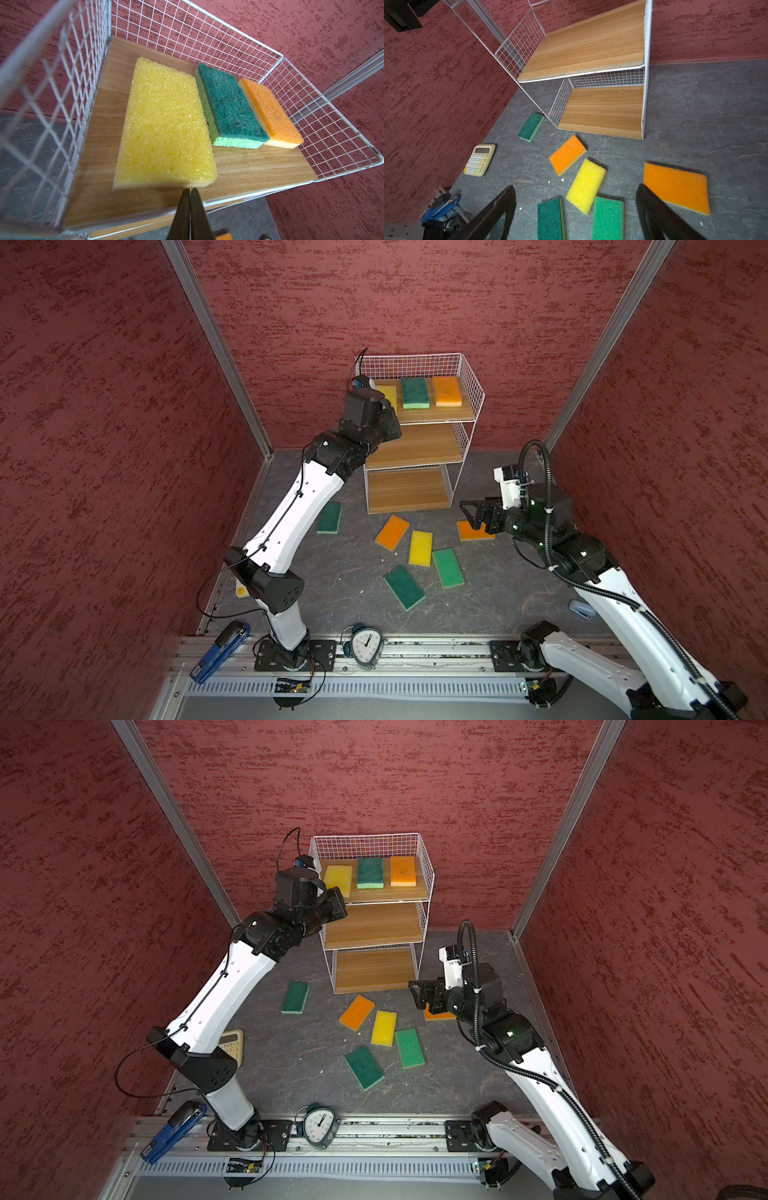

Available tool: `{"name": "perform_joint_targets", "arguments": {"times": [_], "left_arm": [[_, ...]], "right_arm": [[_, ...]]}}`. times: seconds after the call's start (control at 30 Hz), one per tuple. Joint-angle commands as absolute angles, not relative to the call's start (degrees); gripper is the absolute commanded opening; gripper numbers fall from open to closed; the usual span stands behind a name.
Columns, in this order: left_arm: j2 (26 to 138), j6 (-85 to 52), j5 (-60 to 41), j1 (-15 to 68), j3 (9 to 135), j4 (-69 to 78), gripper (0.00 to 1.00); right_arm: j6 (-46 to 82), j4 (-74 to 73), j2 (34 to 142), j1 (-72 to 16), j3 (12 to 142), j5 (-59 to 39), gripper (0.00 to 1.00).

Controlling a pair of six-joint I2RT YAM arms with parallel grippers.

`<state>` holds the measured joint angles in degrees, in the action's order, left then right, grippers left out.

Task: Place and organize the cleaning sponges onto the shelf
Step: 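Open the left gripper and release the yellow sponge on the shelf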

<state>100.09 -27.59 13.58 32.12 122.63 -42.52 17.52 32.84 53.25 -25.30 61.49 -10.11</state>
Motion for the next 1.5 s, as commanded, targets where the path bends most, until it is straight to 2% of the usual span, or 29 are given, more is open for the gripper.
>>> {"name": "perform_joint_targets", "arguments": {"times": [0.0,0.97,1.47], "left_arm": [[100.20,-26.93,14.01,31.40,123.68,-41.31,0.07],[104.05,-28.57,10.91,29.61,124.27,-37.89,0.07],[105.81,-28.56,13.25,29.33,126.30,-39.42,0.07]], "right_arm": [[16.35,32.61,53.43,-25.69,61.39,-9.14,0.91],[15.82,32.58,54.76,-25.66,61.14,-8.61,0.92],[15.35,31.97,56.12,-25.65,60.90,-8.37,0.92]]}}
